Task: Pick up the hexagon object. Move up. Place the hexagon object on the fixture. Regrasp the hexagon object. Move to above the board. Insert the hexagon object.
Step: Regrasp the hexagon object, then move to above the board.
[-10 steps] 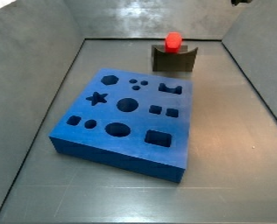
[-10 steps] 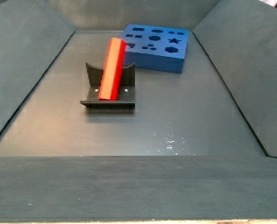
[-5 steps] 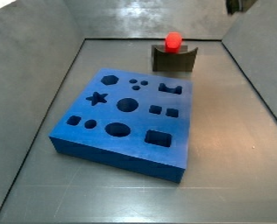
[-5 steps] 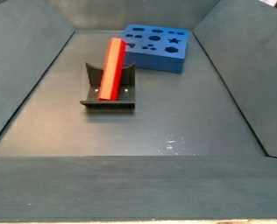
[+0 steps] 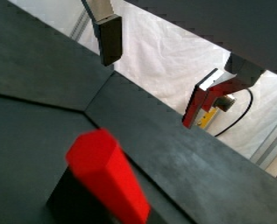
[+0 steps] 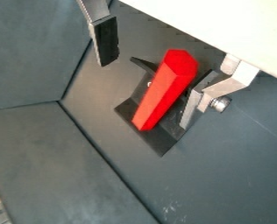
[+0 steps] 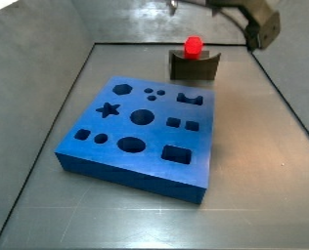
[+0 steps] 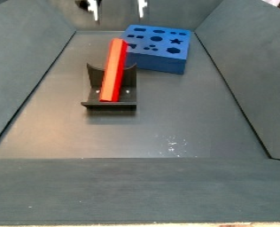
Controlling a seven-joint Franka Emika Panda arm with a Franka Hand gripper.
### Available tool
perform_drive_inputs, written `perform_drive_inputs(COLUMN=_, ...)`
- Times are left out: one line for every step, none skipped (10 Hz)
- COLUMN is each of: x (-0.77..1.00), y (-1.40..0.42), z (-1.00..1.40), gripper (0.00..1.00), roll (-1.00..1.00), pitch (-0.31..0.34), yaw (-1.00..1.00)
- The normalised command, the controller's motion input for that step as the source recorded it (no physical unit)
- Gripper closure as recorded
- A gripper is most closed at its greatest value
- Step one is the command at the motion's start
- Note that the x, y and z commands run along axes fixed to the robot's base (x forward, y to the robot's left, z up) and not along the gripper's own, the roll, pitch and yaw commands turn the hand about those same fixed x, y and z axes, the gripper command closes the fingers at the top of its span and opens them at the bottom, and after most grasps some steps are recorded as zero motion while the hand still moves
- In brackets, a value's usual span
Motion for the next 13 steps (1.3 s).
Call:
perform_drive_inputs(x=0.36, y=-0.01, z=-1.0, gripper=0.0, roll=0.1, pitch=-0.014, yaw=0.1)
perform_drive_inputs(x=0.39, y=-0.02, z=-1.0, gripper=0.0, roll=0.1, pitch=-0.013, yaw=0.09)
perform_drive_inputs(x=0.42, y=-0.03, z=-1.0, gripper=0.0, roll=0.1, pitch=-0.01, yaw=0.07)
perform_drive_inputs(x=0.41, y=-0.04, z=-0.88, gripper=0.0, roll=0.1, pitch=-0.005, yaw=0.07)
perform_drive_inputs(x=0.38, y=-0.04, z=-0.73, gripper=0.0, roll=0.1, pitch=0.002, yaw=0.06)
perform_drive_inputs(x=0.34, y=-0.04, z=-0.54, gripper=0.0, roll=0.1, pitch=0.012, yaw=0.05)
perform_drive_inputs(x=0.31, y=-0.04, z=-0.41, gripper=0.0, roll=0.1, pitch=0.02, yaw=0.05)
perform_drive_inputs(x=0.29, y=-0.04, z=-0.28, gripper=0.0, roll=0.11, pitch=0.026, yaw=0.06)
perform_drive_inputs(x=0.26, y=-0.04, z=-0.15, gripper=0.0, roll=0.11, pitch=0.034, yaw=0.06)
perform_drive_inputs(x=0.22, y=-0.04, z=-0.03, gripper=0.0, roll=0.11, pitch=0.049, yaw=0.06)
perform_drive_inputs(x=0.18, y=-0.04, z=-0.03, gripper=0.0, roll=0.12, pitch=0.052, yaw=0.05)
perform_drive_inputs(x=0.0, y=0.0, z=0.0, gripper=1.0, roll=0.0, pitch=0.0, yaw=0.0)
perform_drive_inputs(x=0.1, y=-0.13, z=1.0, gripper=1.0, roll=0.06, pitch=0.415, yaw=0.37)
